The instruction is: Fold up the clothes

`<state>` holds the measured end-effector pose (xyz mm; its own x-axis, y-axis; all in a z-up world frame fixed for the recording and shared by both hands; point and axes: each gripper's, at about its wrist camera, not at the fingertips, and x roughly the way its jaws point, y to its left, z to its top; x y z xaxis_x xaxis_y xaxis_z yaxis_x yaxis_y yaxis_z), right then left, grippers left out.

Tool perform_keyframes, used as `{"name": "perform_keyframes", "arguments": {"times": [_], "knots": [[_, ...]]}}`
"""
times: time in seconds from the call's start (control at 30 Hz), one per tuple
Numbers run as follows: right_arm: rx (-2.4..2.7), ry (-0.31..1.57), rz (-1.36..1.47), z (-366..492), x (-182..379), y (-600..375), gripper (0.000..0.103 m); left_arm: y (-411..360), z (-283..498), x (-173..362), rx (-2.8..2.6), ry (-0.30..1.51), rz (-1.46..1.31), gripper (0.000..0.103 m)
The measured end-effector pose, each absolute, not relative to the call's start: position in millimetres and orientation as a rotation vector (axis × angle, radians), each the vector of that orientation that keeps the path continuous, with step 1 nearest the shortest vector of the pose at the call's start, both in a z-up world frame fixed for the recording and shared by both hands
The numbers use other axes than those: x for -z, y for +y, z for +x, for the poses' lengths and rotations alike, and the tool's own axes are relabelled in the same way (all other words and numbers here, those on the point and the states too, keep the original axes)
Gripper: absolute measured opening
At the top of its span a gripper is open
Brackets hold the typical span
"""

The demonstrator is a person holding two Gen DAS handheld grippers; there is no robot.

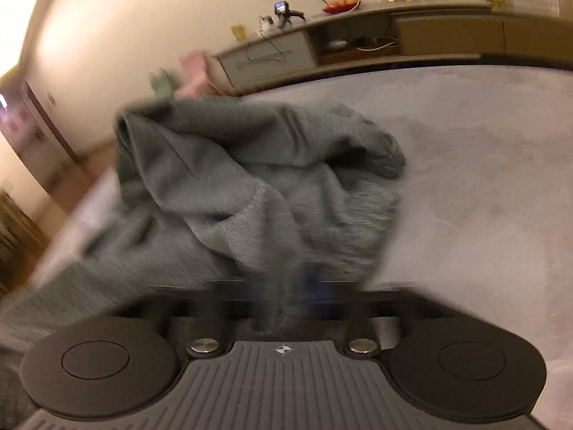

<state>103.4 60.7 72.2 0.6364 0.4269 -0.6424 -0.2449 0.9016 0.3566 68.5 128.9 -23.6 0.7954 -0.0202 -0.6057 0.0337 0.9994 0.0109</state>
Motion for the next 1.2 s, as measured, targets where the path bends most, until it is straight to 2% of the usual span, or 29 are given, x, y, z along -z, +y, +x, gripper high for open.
{"name": "perform_keyframes", "arguments": {"times": [0.07,0.23,0.37,0.53,0.67,0.8,0.87,0.9,0.93,0.97,1.0,1.03,1.13,1.2], "knots": [[-0.368,0.713,0.271,95,-93,47,0.002,148,60,11,0.023,0.577,-0.03,0.011],[-0.315,0.311,0.435,28,-234,-61,0.002,224,48,-87,-0.003,0.312,-0.221,0.011],[-0.101,0.13,0.376,-10,-314,-130,0.002,290,75,-133,-0.092,0.24,-0.34,0.011],[0.21,0.318,0.249,30,-287,-176,0.002,341,126,-110,-0.151,0.413,-0.381,0.011],[0.229,0.508,0.194,22,-225,-200,0.003,365,92,-88,-0.023,0.501,-0.343,0.012],[0.256,0.625,0.121,-1,-191,-220,0.004,380,37,-81,0.138,0.573,-0.14,0.015],[0.297,0.657,0.11,-9,-183,-231,0.01,381,10,-83,0.199,0.584,-0.056,0.022],[0.312,0.64,0.133,-8,-189,-233,0.017,382,-3,-84,0.23,0.59,-0.013,0.025],[0.33,0.619,0.153,-6,-195,-234,0.034,382,-14,-86,0.245,0.581,0.027,0.039],[0.356,0.583,0.162,-2,-202,-234,0.046,381,-22,-89,0.246,0.56,0.065,0.063],[0.376,0.536,0.166,1,-209,-227,0.07,381,-29,-91,0.245,0.545,0.089,0.075],[0.374,0.493,0.169,4,-213,-217,0.084,383,-35,-93,0.242,0.533,0.103,0.09],[0.257,0.455,0.167,33,-217,-168,0.089,395,-51,-97,0.301,0.507,0.05,0.092],[0.126,0.505,0.191,64,-206,-130,0.094,407,-56,-94,0.318,0.485,-0.013,0.098]]}}
